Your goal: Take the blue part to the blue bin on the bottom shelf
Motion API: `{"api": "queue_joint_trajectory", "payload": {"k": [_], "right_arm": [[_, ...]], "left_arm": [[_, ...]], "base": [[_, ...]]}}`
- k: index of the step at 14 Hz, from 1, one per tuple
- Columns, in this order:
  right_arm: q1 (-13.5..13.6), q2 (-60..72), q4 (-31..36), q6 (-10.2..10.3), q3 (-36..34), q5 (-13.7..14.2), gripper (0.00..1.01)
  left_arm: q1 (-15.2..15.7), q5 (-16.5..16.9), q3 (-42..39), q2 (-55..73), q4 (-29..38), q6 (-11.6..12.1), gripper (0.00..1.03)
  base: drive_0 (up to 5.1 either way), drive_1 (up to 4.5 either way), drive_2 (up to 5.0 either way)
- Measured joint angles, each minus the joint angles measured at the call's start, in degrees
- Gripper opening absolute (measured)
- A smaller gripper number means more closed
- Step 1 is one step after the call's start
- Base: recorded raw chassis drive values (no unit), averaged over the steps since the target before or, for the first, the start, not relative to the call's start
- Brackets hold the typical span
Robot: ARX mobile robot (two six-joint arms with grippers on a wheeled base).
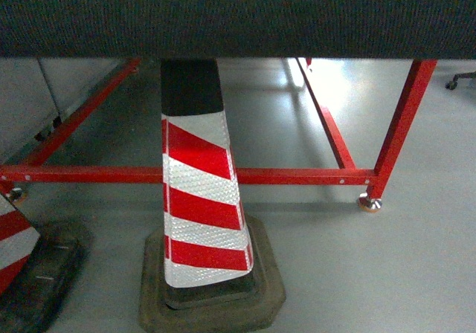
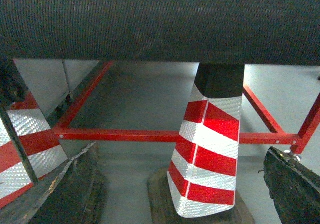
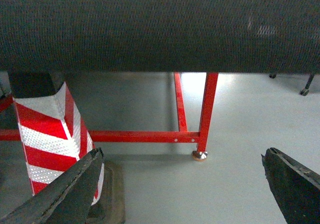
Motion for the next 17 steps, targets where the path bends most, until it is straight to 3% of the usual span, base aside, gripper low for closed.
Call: {"api": "queue_joint_trajectory", "payload": {"k": [17], "right_arm": [[0.0,0.0,0.3,-0.1,0.0,0.0,0.98]], "left_arm": [[0.0,-0.1,0.0,0.0,0.3,0.0,0.98]], "base": [[0.0,0.00,0.0]]}}
